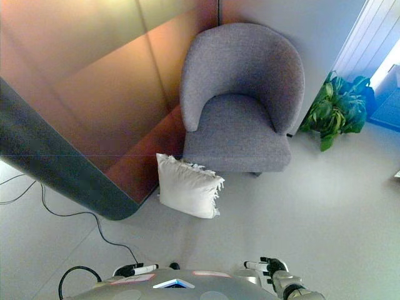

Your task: Pick up the pillow and put it on the sofa.

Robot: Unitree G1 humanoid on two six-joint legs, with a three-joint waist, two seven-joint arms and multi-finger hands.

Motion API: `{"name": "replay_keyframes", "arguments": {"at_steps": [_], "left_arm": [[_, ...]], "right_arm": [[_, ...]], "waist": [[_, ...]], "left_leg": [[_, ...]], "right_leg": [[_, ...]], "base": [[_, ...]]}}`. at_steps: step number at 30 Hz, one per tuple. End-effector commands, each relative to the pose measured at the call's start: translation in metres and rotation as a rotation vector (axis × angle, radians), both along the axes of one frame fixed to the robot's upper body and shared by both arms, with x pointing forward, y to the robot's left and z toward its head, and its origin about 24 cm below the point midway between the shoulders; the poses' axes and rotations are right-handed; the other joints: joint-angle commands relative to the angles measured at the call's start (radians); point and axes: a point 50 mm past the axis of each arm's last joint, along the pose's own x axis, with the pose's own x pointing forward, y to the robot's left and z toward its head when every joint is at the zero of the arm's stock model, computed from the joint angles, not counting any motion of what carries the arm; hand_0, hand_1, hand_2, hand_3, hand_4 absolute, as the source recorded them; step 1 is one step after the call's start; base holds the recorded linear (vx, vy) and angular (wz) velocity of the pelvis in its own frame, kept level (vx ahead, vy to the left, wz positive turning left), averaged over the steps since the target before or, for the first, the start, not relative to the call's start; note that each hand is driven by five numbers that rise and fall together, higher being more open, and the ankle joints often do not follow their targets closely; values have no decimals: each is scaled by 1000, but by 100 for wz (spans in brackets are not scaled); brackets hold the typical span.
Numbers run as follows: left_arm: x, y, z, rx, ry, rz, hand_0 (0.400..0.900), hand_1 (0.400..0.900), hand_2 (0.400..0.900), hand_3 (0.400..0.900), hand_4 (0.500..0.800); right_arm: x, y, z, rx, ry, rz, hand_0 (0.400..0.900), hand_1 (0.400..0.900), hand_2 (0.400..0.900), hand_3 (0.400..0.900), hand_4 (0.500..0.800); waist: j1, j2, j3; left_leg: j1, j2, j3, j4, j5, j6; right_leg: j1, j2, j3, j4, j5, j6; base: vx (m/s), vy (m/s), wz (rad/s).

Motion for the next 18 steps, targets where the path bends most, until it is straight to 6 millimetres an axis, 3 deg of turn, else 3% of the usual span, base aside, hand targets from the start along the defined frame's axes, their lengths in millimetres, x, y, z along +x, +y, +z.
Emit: {"name": "replay_keyframes", "arguments": {"at_steps": [1,18], "left_arm": [[5,-1,0,-1,22,-50,900,900,900,900,800],[0,-2,-1,-1,24,-56,900,900,900,900,800]], "right_arm": [[14,-7,3,-23,4,20,900,900,900,900,800],[12,-9,3,-40,6,22,900,900,900,900,800]], "waist": [[13,2,51],[7,8,58]], "left_leg": [[46,-92,27,44,-118,101],[42,-90,25,48,-116,98]], "right_leg": [[-28,86,5,39,-5,-73],[-32,91,7,41,-9,-79]], "base": [[-5,-1,-3],[0,0,0]]}}
